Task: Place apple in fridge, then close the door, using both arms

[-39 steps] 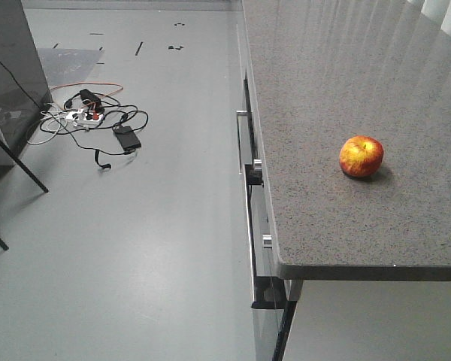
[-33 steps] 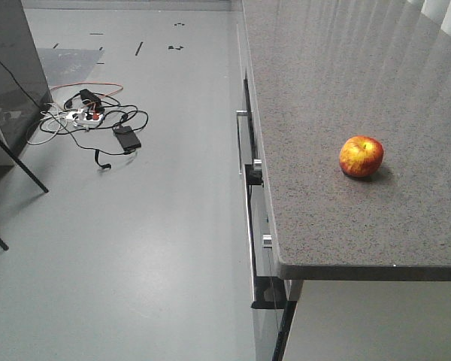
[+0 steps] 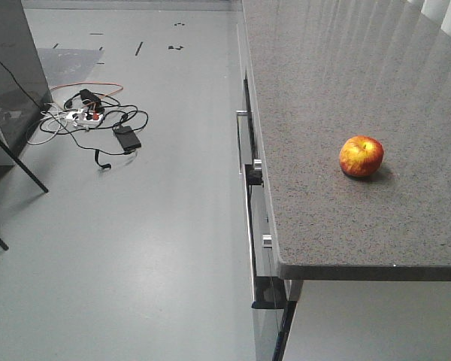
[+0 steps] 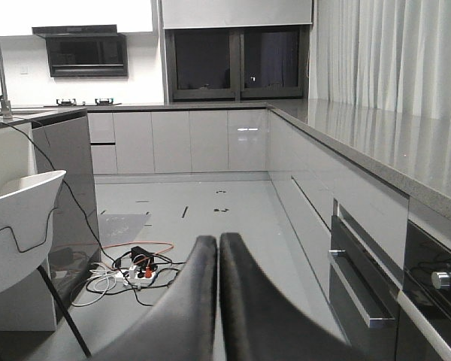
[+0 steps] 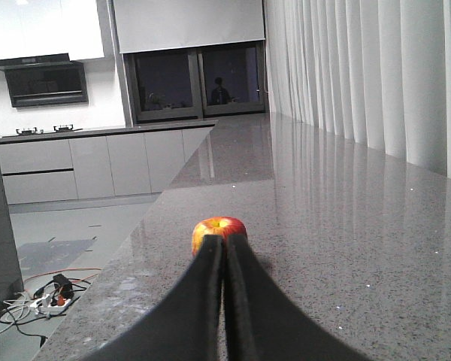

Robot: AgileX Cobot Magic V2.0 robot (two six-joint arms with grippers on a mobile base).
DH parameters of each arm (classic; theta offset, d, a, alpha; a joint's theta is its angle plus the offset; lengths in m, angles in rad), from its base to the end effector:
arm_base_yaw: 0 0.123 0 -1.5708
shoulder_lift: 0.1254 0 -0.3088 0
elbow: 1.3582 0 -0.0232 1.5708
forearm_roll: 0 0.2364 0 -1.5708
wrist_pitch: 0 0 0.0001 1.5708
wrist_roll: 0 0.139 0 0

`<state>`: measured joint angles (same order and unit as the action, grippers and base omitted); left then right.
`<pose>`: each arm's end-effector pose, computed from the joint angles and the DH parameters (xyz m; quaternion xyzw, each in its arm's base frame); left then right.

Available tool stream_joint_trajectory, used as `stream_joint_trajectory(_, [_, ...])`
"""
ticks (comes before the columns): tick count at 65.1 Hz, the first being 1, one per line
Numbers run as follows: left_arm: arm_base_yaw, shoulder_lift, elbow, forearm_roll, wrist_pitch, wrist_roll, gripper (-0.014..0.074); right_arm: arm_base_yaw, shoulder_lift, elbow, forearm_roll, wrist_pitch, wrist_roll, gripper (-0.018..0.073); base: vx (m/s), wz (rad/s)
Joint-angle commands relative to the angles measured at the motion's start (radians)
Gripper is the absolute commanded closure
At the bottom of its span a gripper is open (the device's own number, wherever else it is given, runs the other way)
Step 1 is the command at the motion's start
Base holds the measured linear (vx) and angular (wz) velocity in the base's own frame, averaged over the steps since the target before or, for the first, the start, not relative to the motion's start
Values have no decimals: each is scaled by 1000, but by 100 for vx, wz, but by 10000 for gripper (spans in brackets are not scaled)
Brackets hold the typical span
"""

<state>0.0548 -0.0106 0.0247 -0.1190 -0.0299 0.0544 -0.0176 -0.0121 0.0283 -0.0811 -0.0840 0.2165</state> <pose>0.0655 0.0041 0.2129 -0.0413 0.6686 -0.0024 0.7425 0.0647 -0.0002 0.2191 0.0472 0.6486 0.0470 0.7582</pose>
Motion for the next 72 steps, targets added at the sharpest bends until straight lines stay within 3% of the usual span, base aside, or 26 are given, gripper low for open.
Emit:
stream_joint_trajectory(1, [-4,-16,-18,-4,-78,-11,603,-5,-7,3,-4,-76,-4,562,0,0])
stream_joint_trajectory(36, [-4,-16,-18,-4,-78,-12,603,-5,-7,3,-3,-79,-3,562,0,0])
stream_joint_trajectory(48, [-4,-16,-18,-4,-78,-12,603,-5,-6,-5,20,-124,122,562,0,0])
stream_joint_trajectory(56, [-4,-16,-18,-4,-78,-12,603,-3,22,-99,-1,-48,141,562,0,0])
stream_joint_trajectory(62, [-4,-16,-18,-4,-78,-12,603,-4,88,-234,-58,84,136,562,0,0])
stream_joint_trajectory(72, [-4,-16,-18,-4,-78,-12,603,-4,272,-486,-78,321,46,530,0,0])
